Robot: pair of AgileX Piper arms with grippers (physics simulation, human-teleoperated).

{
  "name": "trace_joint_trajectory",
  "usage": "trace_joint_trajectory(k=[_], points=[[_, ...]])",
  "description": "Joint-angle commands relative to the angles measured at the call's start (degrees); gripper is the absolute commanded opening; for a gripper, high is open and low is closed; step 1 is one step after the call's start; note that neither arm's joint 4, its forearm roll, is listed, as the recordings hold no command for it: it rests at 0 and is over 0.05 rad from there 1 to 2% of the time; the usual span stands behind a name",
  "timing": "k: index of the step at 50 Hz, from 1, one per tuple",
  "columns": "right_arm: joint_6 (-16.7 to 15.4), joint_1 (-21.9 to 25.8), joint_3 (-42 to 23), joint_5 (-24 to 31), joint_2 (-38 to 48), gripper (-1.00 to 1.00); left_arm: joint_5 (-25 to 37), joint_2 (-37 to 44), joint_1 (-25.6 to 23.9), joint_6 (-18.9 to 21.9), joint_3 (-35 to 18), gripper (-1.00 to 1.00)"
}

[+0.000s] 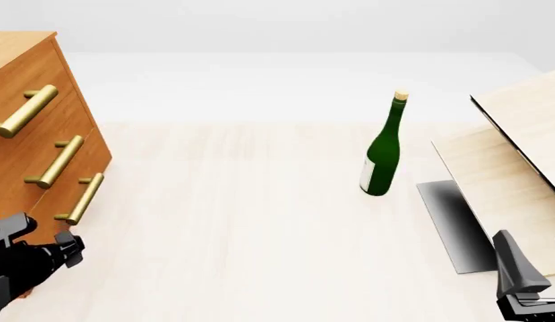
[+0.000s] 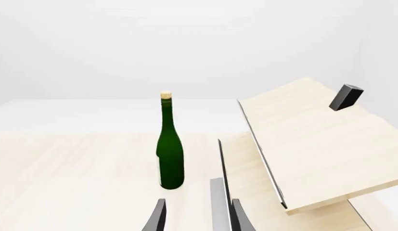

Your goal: Put the bowl in the bottom drawer of the cabinet and close it.

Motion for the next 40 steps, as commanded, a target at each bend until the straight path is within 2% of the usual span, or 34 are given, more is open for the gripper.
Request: trace_joint_trajectory(k=[1, 3, 5, 20, 35, 40], points=[[0.01, 0.00, 0.00, 0.00, -0.01, 1.00, -0.17, -1.51, 9.81, 7.80, -1.63, 1.00], [0.00, 0.00, 0.00, 0.00, 0.01, 1.00, -0.23, -1.37, 10.05, 8.56, -1.67, 1.00], [0.00, 0.00, 0.00, 0.00, 0.01, 1.00, -0.37, -1.51, 11.16, 11.14, -1.48, 1.00], [-0.01, 0.00, 0.00, 0.00, 0.01, 1.00, -2.54, 0.41, 14.18, 13.24, -0.32, 1.00], [0.00, 0.00, 0.00, 0.00, -0.01, 1.00, -6.90, 3.42, 17.89, 17.44, 1.56, 1.00], [0.01, -0.01, 0.00, -0.01, -0.01, 1.00, -9.82, 5.40, 19.55, 21.44, 2.39, 1.00]])
